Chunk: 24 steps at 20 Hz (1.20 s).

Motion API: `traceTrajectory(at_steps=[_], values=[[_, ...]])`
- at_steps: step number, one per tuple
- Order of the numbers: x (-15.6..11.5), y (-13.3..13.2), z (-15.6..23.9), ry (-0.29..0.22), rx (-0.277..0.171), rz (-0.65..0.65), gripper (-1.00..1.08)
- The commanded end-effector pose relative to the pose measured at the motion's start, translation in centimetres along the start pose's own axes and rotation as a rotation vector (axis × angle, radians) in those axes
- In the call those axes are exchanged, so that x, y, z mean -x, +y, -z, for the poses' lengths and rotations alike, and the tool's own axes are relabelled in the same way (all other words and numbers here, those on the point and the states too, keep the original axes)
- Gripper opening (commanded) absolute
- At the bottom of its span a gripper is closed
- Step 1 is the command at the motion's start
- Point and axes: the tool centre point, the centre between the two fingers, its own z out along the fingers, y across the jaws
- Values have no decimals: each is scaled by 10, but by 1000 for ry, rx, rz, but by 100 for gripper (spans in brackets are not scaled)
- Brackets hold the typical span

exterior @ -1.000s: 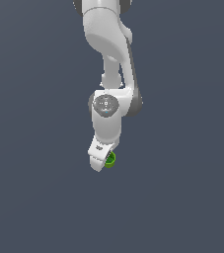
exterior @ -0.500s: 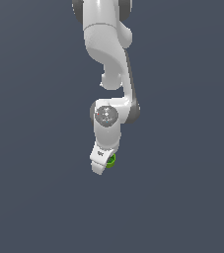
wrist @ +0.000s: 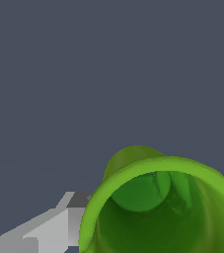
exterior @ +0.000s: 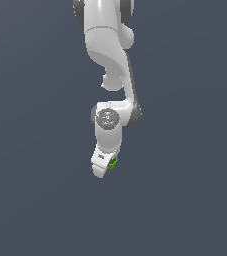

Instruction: Pick up the object and move it to a goal position.

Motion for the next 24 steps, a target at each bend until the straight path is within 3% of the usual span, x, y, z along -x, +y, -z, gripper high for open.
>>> traceTrajectory(at_steps=[1, 13, 24], values=[[0, -1, -2, -1, -3, 1, -100], [3, -4, 14, -1, -2, 1, -100], [20, -21, 89, -2, -2, 1, -100]])
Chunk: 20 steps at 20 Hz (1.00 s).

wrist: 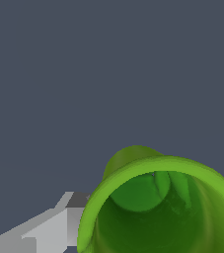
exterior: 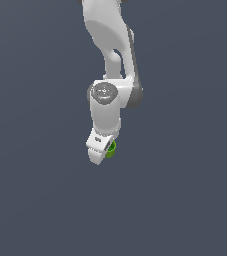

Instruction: Pick up the object and move it to a goal position.

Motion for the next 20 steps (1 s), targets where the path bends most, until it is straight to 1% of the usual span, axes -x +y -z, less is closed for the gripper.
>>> traceTrajectory(at_steps=[1, 7, 20], values=[[5, -5, 25, 1, 3, 0, -100], [19, -19, 91, 0, 3, 1, -100], [50, -50, 245, 3, 1, 2, -100]])
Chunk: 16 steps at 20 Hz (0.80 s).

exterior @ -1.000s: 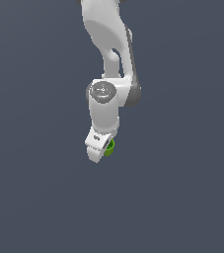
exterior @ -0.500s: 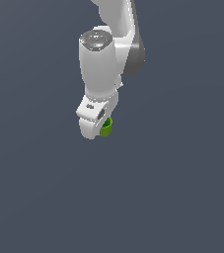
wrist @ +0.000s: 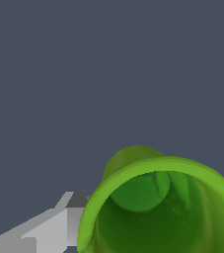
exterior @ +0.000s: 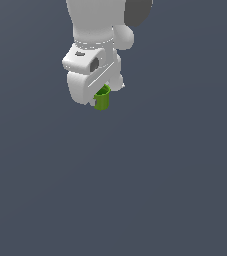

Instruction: Pick up the object and move it to a goal position.

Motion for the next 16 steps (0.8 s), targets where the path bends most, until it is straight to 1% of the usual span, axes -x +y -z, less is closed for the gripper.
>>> traceTrajectory(at_steps=[1, 8, 12, 16], values=[[6, -6, 29, 1, 0, 0, -100], [19, -17, 95, 1, 0, 0, -100], [24, -20, 120, 0, 0, -1, -100], [27, -22, 136, 0, 0, -2, -100]])
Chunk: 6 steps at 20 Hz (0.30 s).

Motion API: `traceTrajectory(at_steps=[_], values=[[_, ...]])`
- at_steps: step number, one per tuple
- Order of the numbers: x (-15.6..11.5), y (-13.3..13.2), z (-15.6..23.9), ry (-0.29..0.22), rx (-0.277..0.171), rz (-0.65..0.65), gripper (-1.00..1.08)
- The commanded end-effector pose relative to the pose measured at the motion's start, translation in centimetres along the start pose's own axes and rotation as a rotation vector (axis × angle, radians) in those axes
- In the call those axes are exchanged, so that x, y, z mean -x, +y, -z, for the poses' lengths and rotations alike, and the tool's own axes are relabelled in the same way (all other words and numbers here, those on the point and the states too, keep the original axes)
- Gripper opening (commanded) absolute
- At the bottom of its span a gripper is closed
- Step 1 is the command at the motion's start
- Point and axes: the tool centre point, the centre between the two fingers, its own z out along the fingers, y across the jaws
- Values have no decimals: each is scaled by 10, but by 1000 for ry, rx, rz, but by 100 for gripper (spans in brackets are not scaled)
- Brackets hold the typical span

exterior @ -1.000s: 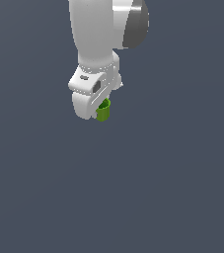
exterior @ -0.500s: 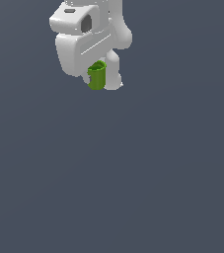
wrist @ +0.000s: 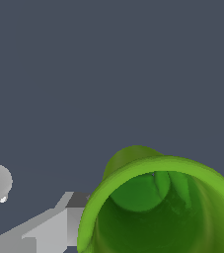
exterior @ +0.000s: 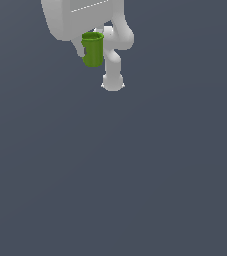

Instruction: Pick up the object and move it to a goal position.

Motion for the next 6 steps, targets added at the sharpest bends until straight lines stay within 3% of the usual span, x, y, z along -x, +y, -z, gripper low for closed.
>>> traceTrajectory(at_steps=[1, 6], values=[[2, -1, 9, 0, 0, 0, -100], [3, -1, 15, 0, 0, -1, -100]])
